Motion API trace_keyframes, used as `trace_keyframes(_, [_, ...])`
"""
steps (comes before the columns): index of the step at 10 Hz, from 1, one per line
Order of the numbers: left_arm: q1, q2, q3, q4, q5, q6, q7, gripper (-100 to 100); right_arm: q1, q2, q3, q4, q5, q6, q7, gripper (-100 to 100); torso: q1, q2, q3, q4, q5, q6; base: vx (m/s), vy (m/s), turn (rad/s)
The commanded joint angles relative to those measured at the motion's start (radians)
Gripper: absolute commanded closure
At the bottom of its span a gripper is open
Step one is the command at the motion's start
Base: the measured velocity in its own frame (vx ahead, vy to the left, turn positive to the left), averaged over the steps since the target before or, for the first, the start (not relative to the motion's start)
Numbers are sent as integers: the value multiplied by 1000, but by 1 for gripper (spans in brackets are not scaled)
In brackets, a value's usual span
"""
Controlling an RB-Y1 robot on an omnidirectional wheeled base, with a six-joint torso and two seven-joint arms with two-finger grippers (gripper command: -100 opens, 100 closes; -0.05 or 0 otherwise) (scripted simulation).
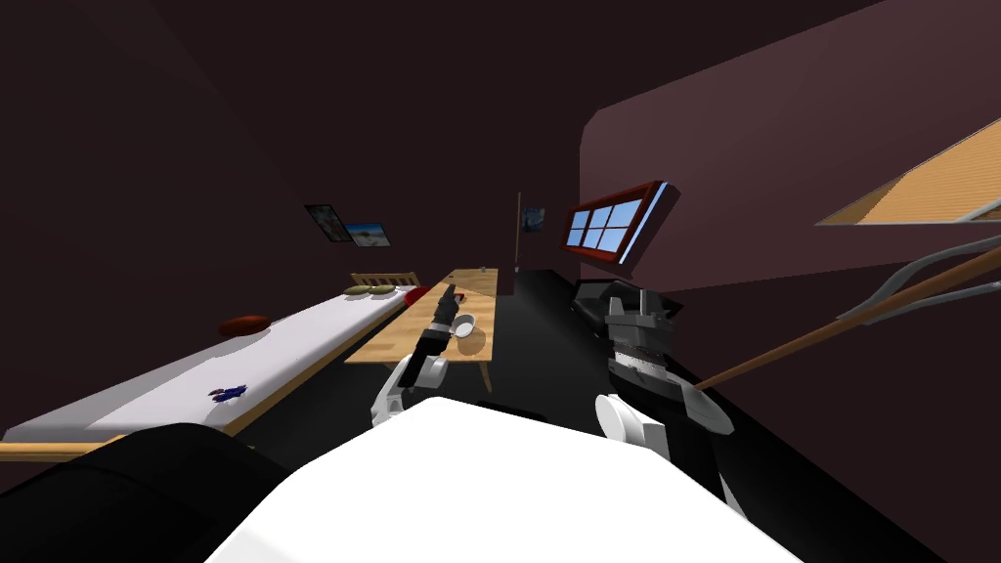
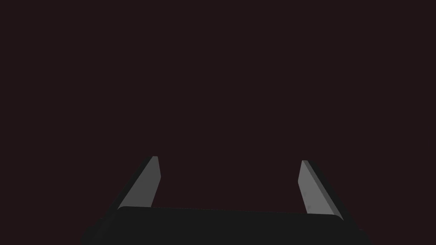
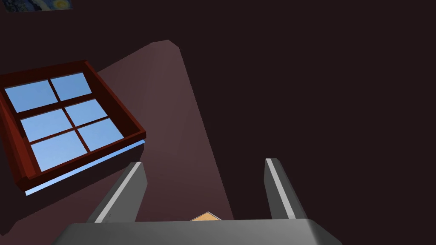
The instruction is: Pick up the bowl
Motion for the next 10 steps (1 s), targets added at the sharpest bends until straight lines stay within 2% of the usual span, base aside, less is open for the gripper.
trace_keyframes(1, [-19,12,-1,19,-1,50,6,-100,0,0,0,0,0,0,0,0,0,0,0,0,0,0,-30,5,-27])
trace_keyframes(2, [-19,12,-1,19,-1,64,6,-100,0,0,0,0,0,0,0,0,0,0,0,0,0,0,-26,6,-16])
trace_keyframes(8, [-73,46,4,75,1,230,31,-100,0,0,0,0,0,0,0,0,0,0,0,0,0,0,-27,10,-24])
trace_keyframes(9, [-94,56,6,97,3,253,40,-100,0,0,0,0,0,0,0,0,0,0,0,0,0,0,-29,20,-36])
trace_keyframes(10, [-94,56,6,97,3,276,40,-100,0,0,0,0,0,0,0,0,1,0,0,0,0,0,-23,15,-20])
